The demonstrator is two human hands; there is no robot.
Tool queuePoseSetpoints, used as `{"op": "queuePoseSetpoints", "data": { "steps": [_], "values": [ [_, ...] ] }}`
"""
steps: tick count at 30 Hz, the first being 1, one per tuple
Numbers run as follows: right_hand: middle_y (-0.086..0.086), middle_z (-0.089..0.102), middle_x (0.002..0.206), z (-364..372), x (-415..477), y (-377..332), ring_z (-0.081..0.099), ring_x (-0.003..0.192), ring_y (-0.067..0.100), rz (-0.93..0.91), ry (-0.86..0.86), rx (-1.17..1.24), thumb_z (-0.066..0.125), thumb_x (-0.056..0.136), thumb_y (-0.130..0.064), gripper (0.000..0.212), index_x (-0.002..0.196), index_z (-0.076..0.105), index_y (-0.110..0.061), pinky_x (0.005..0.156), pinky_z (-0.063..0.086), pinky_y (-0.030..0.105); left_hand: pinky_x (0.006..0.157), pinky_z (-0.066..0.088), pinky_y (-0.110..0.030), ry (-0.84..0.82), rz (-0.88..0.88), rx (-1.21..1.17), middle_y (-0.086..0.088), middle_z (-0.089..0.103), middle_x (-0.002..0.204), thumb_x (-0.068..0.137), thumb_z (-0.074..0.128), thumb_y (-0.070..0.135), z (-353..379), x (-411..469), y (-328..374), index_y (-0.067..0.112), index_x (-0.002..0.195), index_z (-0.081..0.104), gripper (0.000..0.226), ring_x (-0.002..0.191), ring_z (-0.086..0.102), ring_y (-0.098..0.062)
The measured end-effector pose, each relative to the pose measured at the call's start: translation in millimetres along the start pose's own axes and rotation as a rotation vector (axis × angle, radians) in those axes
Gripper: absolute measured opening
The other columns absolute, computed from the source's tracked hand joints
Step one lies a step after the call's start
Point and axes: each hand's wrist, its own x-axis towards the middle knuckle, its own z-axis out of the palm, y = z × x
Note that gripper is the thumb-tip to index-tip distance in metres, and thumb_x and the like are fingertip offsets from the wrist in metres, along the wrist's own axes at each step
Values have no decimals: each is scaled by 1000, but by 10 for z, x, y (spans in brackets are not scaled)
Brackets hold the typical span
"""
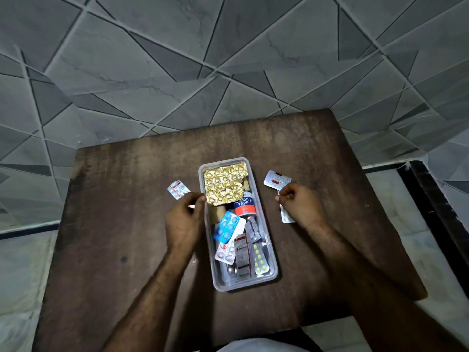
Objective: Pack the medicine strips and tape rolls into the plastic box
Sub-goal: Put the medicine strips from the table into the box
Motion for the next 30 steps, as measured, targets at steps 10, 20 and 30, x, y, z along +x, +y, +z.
{"op": "queuePoseSetpoints", "data": {
  "steps": [10, 20, 30],
  "values": [
    [20, 58, 120, 374, 270, 421, 56, 112, 41, 189, 67, -370, 74, 65, -57, 79, 122, 45, -10, 93, 46, 46, 89, 44, -45, -88, -304, 438, -26, 59, 117, 83, 60, 56, 170, 630, -703, 6, 116, 55, 60, 111, 52, -44],
    [22, 55, 121, 456, 286, 360, 54, 112, 39, 154, 111, -446, 74, 69, -53, 83, 130, 38, -9, 89, 47, 45, 89, 47, -50, 37, -453, 397, -26, 54, 124, 76, 71, 52, 389, 838, -538, 0, 121, 52, 72, 114, 53, -45],
    [21, 57, 122, 361, 219, 501, 53, 116, 39, 242, 92, -199, 81, 60, -53, 87, 129, 45, -13, 99, 44, 46, 85, 56, -46, 38, -595, -94, -13, 74, 91, 76, 64, 41, 120, 852, -888, 16, 83, 70, 27, 90, 70, -34]
  ]
}}
